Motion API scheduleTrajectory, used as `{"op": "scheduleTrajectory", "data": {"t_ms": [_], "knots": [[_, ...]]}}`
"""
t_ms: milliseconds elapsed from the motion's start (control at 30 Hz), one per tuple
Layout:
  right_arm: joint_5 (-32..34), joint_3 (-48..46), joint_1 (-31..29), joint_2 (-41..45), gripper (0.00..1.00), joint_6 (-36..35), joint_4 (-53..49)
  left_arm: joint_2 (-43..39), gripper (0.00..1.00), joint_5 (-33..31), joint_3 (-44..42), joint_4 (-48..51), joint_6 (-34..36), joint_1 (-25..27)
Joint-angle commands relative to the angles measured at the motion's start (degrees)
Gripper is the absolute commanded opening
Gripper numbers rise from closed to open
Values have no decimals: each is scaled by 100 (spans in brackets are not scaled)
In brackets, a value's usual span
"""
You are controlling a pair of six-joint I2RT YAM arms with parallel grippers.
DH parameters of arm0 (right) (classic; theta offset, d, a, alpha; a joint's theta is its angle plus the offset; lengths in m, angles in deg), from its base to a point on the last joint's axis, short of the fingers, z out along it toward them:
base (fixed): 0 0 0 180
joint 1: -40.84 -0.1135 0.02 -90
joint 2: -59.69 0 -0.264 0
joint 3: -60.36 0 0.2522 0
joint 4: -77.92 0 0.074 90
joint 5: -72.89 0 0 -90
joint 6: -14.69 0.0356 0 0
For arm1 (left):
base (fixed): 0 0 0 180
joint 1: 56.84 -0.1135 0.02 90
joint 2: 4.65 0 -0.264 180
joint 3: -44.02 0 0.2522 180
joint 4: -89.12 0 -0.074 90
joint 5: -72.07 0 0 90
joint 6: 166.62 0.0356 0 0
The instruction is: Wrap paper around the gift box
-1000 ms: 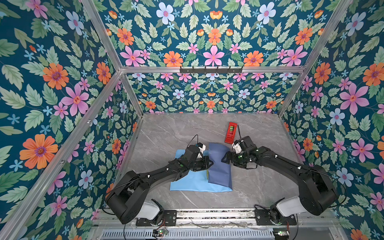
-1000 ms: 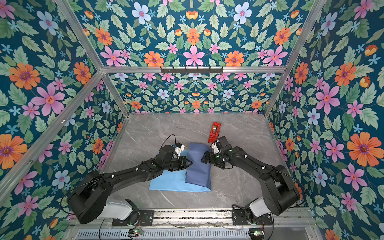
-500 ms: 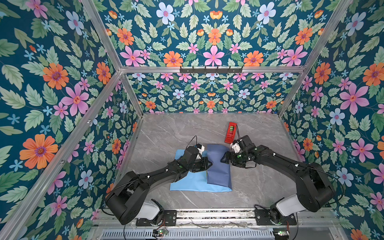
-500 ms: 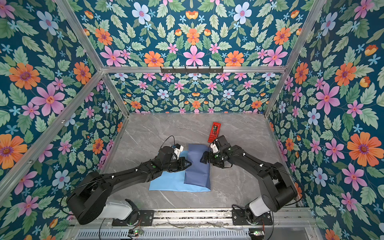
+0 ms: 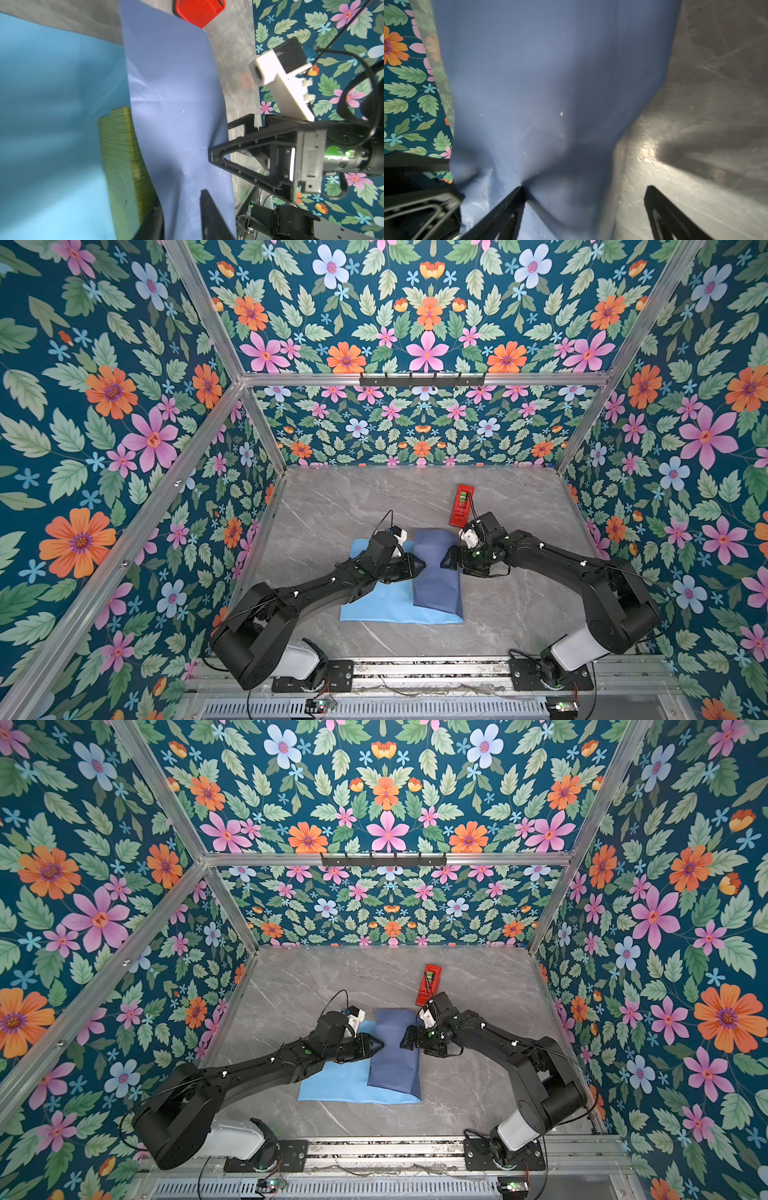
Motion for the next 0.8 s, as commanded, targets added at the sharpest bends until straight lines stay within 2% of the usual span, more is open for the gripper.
{"op": "scheduleTrajectory", "data": {"t_ms": [0, 67, 200, 367, 533, 767], "knots": [[170, -37, -5, -26, 90, -59, -164, -145, 48, -731, 69, 653, 318, -4], [169, -39, -5, -40, 90, -59, -164, -133, 57, -816, 137, 818, 430, -3], [170, -56, -13, -44, 89, -68, -147, 163, 69, -474, 393, 909, 550, -3], [151, -72, -5, -55, 89, -68, -116, 623, 75, -248, 677, 849, 607, -3], [143, -39, -12, -78, 89, -94, -119, 954, 73, -12, 714, 684, 434, -3], [169, 115, -7, -147, 89, -185, -205, 839, 53, -279, 416, 899, 479, -6]]}}
